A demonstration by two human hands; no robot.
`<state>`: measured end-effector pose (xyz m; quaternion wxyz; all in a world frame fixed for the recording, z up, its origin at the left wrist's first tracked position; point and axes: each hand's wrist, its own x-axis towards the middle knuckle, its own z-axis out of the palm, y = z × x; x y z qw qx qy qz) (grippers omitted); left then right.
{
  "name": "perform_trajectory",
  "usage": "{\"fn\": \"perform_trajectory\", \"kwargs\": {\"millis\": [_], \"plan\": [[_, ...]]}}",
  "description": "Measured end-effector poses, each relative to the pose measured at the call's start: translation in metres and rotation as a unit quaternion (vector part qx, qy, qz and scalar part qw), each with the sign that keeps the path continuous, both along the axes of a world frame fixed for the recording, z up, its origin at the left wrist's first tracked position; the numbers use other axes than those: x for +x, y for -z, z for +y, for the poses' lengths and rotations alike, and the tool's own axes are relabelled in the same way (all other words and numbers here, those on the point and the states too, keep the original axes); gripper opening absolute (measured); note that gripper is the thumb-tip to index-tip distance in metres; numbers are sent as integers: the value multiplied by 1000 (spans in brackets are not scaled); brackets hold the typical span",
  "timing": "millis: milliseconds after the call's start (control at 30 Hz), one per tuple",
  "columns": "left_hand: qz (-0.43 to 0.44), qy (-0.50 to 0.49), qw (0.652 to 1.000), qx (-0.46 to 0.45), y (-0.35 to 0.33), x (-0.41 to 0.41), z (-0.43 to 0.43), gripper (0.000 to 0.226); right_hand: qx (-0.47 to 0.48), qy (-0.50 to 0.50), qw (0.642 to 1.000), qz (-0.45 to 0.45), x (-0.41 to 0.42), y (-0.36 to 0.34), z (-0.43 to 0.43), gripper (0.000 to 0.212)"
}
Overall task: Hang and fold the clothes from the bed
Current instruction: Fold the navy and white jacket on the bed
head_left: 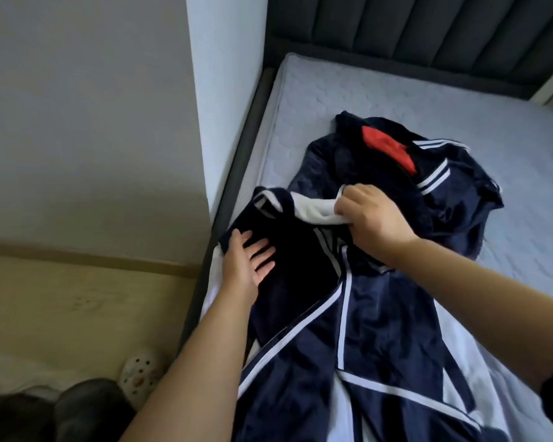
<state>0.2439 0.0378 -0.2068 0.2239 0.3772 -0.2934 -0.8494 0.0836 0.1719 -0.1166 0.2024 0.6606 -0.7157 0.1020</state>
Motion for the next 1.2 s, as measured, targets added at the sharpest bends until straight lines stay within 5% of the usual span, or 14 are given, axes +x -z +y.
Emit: {"fn": "perform_trajectory", "kwargs": {"millis": [100,200,333,433,467,567,633,700,767,833,967,1033,1100,1200], "plan": [[-22,43,998,43,0,9,-7,52,53,-12,996,-66,28,31,44,18],[-40,104,994,9,4,14,-5,49,-34,154,953,-257,40,63,84,25],[-158,102,966,-178,5,12,2,43,-223,463,698,-499,22,79,102,32],[-194,95,944,-250,5,11,8,29,-224,442,420,-760,15,91,98,33],[-194,98,946,-242,6,11,9,26,-223,403,382,-802,13,95,96,27],[-130,113,980,-97,7,12,10,21,-265,327,383,-822,3,93,90,27],[-70,118,990,-14,8,14,12,16,-303,380,430,-761,-7,85,89,39],[-92,103,990,-40,17,13,19,18,-271,498,512,-645,-16,81,89,49],[-165,80,975,-127,28,13,28,20,-222,567,548,-573,-15,82,93,56],[-170,56,973,-144,32,12,33,17,-216,576,530,-584,-8,83,96,73],[-91,20,991,-97,28,8,23,32,-302,357,353,-810,-13,94,98,54],[-83,28,990,-107,24,2,16,19,-289,341,351,-823,-20,100,101,53],[-90,8,990,-111,19,-4,12,6,-310,396,413,-759,-30,101,103,63],[-119,-39,985,-117,19,-12,11,7,-220,553,588,-548,-38,99,102,60]]}}
